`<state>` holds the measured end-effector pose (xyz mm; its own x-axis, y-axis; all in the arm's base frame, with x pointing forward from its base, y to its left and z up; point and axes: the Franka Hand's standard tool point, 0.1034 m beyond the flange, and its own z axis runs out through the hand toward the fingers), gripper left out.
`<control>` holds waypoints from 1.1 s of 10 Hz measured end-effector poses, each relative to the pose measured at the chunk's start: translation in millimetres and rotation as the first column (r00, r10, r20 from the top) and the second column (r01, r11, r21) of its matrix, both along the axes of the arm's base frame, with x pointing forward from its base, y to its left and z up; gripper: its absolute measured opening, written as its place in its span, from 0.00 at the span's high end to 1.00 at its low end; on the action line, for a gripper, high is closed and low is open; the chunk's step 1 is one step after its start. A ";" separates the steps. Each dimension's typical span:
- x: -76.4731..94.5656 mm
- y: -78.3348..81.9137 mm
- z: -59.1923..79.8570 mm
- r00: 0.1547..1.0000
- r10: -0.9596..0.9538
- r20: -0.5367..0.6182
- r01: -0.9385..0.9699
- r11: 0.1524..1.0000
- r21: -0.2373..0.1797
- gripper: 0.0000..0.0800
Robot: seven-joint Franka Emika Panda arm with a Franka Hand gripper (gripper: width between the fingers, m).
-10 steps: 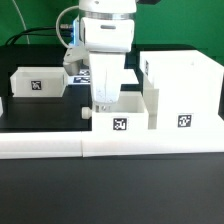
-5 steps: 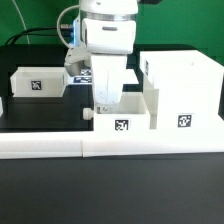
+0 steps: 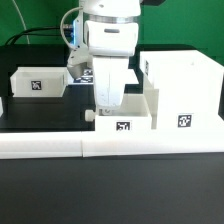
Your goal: Assemble drawer
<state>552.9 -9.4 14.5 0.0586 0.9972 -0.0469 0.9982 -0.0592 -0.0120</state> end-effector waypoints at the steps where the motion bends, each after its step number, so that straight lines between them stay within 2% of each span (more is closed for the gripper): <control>1: -0.1 0.1 -0.1 1.000 0.000 0.000 0.000 1.000 0.000 0.95; 3: -0.3 5.6 -0.2 1.000 0.022 -0.002 -0.022 1.000 -0.001 0.95; 8: -1.0 4.6 -0.7 1.000 0.028 -0.003 -0.028 1.000 -0.003 0.95; 11: -4.0 9.0 -3.5 0.999 0.037 0.021 -0.037 0.999 0.005 0.95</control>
Offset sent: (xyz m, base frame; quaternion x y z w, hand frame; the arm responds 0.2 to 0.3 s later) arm -0.0032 0.0106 0.0045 -0.0067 -0.0119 -0.0761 0.9970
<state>548.9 -0.4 11.0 0.0224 0.9989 -0.0411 0.9997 -0.0220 0.0089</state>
